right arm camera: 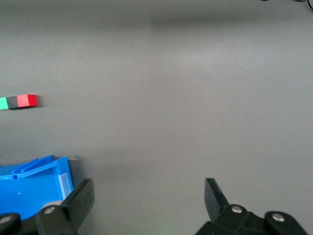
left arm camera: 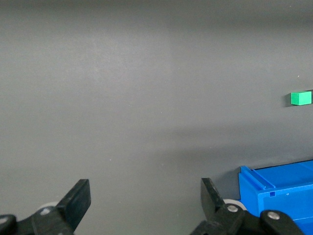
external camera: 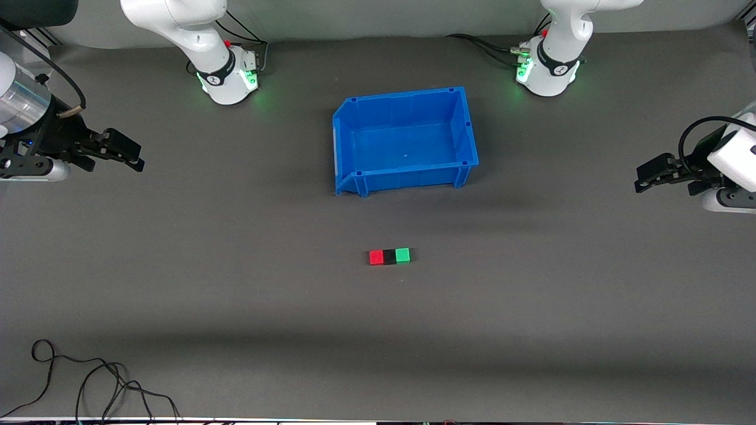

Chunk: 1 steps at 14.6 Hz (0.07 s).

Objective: Attach green and red cubes to black cube

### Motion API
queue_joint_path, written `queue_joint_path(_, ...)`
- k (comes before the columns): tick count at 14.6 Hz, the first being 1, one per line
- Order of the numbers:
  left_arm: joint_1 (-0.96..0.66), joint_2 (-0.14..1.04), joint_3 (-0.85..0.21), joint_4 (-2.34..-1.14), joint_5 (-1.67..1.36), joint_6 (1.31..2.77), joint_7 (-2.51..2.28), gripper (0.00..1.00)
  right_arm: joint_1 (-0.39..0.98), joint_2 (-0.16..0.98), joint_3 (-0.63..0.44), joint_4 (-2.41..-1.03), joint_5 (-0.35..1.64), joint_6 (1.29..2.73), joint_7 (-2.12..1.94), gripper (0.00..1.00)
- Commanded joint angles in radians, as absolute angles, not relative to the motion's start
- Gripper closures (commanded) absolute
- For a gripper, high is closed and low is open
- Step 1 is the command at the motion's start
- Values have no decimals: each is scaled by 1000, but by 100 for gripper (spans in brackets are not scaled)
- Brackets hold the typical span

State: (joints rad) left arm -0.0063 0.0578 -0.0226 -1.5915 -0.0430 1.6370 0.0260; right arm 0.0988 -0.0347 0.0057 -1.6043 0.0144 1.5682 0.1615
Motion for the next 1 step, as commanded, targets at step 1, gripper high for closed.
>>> queue_joint_path(1,8,29,-34,-1615,-26,1614,31,0,95,-12,-9,-1574,18,1543,94,0)
